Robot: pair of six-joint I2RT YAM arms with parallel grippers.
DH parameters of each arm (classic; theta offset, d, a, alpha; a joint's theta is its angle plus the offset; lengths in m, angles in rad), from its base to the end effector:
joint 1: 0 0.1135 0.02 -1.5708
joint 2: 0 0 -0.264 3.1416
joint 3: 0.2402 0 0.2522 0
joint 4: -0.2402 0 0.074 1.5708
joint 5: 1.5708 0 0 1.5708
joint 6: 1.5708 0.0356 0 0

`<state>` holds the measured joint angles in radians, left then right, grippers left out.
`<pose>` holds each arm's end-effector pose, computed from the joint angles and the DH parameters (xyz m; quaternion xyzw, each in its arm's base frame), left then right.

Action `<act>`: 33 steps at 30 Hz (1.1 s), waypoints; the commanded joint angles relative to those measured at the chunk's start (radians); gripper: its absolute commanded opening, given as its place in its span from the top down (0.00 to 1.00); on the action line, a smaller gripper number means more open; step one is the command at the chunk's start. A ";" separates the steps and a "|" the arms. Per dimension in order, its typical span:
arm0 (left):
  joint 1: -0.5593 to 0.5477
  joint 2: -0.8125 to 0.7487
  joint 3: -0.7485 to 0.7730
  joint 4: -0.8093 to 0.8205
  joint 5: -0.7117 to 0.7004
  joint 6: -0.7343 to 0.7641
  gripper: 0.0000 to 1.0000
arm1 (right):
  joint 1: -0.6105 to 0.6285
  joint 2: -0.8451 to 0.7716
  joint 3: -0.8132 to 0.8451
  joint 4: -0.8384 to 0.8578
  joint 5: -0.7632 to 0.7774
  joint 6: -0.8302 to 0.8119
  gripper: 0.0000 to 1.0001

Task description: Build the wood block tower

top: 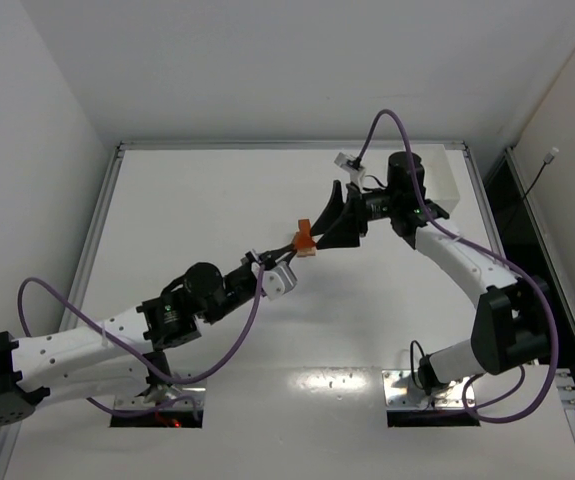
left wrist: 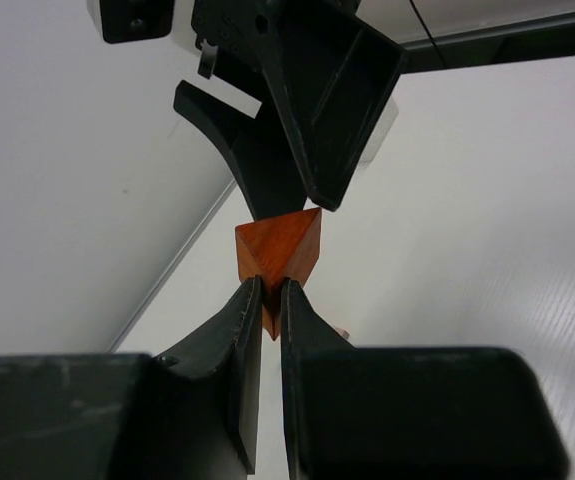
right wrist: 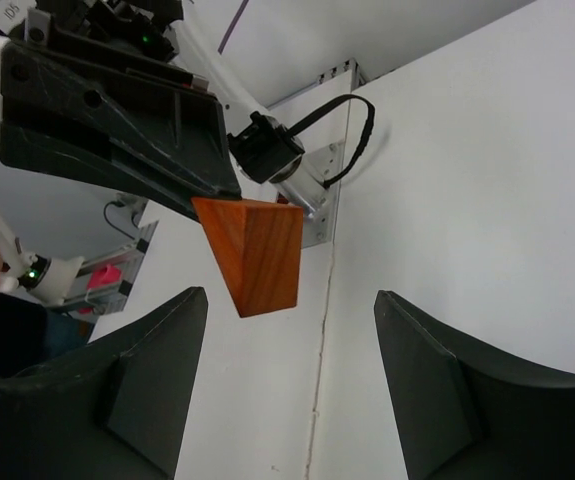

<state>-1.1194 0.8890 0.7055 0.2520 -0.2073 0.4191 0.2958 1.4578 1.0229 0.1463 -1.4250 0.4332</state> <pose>0.0999 -0.1894 0.3402 0.4179 0.5403 -0.1831 0.7071 0.2897 0.1251 0.3045 -0.3484 0.6319 0.6508 0.2361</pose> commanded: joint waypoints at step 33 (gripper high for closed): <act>-0.089 -0.085 -0.175 0.236 -0.012 0.291 1.00 | 0.049 0.039 0.060 0.168 0.015 0.159 0.37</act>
<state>-1.1885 0.8223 0.5373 0.4080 -0.2348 0.6792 0.3420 1.4975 1.0500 0.2539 -1.3968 0.5919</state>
